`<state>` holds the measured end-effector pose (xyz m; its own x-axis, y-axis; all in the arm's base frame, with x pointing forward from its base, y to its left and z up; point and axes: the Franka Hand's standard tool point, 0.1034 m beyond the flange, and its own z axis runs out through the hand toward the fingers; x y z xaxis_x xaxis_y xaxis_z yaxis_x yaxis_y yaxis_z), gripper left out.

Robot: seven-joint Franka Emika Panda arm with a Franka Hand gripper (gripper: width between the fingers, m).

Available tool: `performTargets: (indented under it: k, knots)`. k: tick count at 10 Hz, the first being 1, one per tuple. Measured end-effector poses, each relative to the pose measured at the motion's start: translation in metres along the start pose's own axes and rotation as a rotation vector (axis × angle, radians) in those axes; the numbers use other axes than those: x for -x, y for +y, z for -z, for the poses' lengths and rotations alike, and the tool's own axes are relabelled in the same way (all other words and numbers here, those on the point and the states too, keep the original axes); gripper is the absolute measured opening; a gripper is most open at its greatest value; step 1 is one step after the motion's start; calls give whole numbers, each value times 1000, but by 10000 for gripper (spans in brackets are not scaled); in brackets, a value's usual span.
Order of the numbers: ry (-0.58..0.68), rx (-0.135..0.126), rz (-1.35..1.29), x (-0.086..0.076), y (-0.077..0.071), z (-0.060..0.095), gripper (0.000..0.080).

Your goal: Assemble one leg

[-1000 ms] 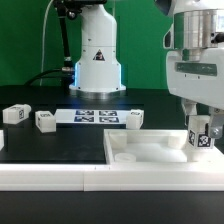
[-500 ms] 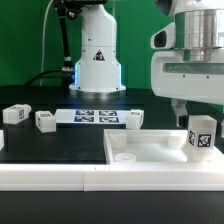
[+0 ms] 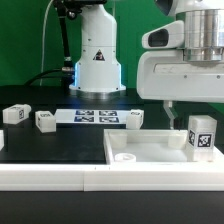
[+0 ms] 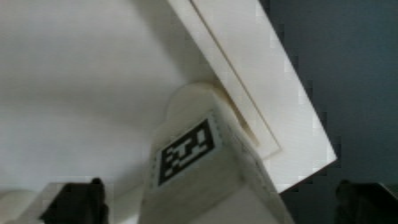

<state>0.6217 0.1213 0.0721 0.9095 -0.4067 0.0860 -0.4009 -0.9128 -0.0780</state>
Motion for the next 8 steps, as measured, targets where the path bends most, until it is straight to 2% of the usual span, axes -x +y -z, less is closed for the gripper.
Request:
performTargets:
  k: [2,4,7,8]
  knots:
    - [7,20,141,2,-5,1,649]
    - [13,44,326,-1,-2,1,649]
    - [25,46,453,-7,5,2,649]
    - [25,46,450,-7,5,2,536]
